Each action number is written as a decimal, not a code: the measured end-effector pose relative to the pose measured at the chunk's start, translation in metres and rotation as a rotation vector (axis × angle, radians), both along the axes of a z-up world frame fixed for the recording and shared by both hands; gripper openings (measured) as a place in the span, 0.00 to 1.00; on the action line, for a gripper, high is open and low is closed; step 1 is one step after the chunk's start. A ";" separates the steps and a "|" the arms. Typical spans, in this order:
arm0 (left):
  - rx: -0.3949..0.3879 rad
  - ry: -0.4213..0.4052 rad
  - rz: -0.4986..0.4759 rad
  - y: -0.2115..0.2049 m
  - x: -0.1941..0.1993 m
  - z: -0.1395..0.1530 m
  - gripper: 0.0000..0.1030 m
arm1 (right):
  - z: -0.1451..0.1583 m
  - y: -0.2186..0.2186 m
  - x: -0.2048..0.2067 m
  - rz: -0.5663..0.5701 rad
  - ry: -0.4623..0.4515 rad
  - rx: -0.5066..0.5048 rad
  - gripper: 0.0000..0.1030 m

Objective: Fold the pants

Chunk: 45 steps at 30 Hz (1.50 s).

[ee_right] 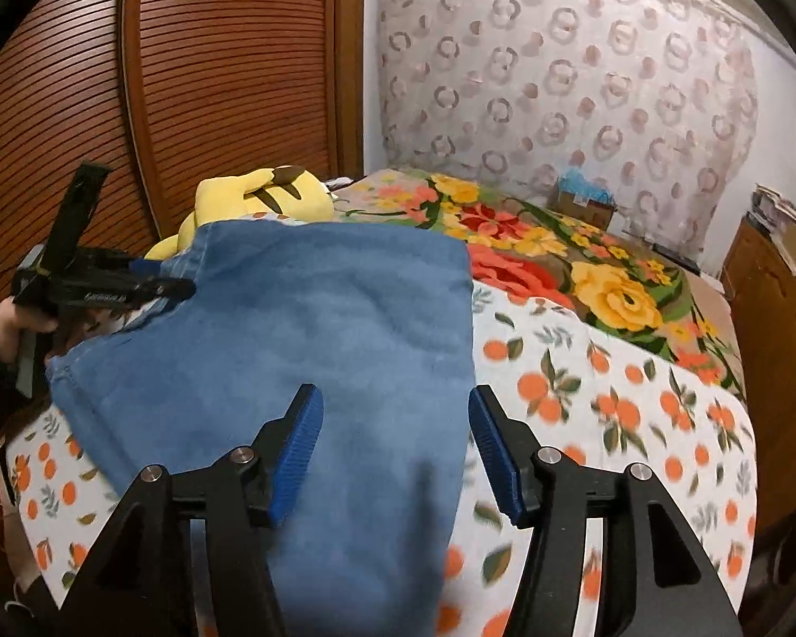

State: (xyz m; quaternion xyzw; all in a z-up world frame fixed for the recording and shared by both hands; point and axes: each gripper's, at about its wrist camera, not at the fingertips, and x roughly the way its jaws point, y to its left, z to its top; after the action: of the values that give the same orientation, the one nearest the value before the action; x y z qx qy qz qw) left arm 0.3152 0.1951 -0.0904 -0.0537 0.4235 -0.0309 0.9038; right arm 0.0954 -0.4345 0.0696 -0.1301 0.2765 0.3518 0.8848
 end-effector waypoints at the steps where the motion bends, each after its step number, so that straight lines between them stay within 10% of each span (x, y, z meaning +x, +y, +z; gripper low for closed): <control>1: 0.004 0.003 0.002 0.002 0.001 -0.002 0.62 | 0.000 0.002 0.008 0.002 0.005 0.001 0.58; 5: -0.026 0.017 0.005 0.010 0.007 -0.007 0.74 | -0.005 0.014 0.047 0.012 0.046 -0.003 0.58; 27: -0.121 0.022 -0.071 0.006 0.048 -0.007 0.70 | -0.048 0.038 0.161 0.126 0.294 0.109 0.62; 35: -0.154 0.014 -0.099 0.002 0.044 -0.006 0.34 | -0.043 0.037 0.153 0.175 0.270 0.116 0.24; 45: -0.097 -0.149 -0.068 -0.017 -0.011 0.056 0.18 | 0.000 0.010 0.093 0.156 0.108 0.190 0.14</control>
State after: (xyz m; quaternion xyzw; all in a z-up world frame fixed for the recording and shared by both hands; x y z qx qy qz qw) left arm 0.3040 0.1779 -0.0346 -0.0806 0.3545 -0.0862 0.9276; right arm 0.1888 -0.4246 0.0699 -0.0475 0.2784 0.4506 0.8469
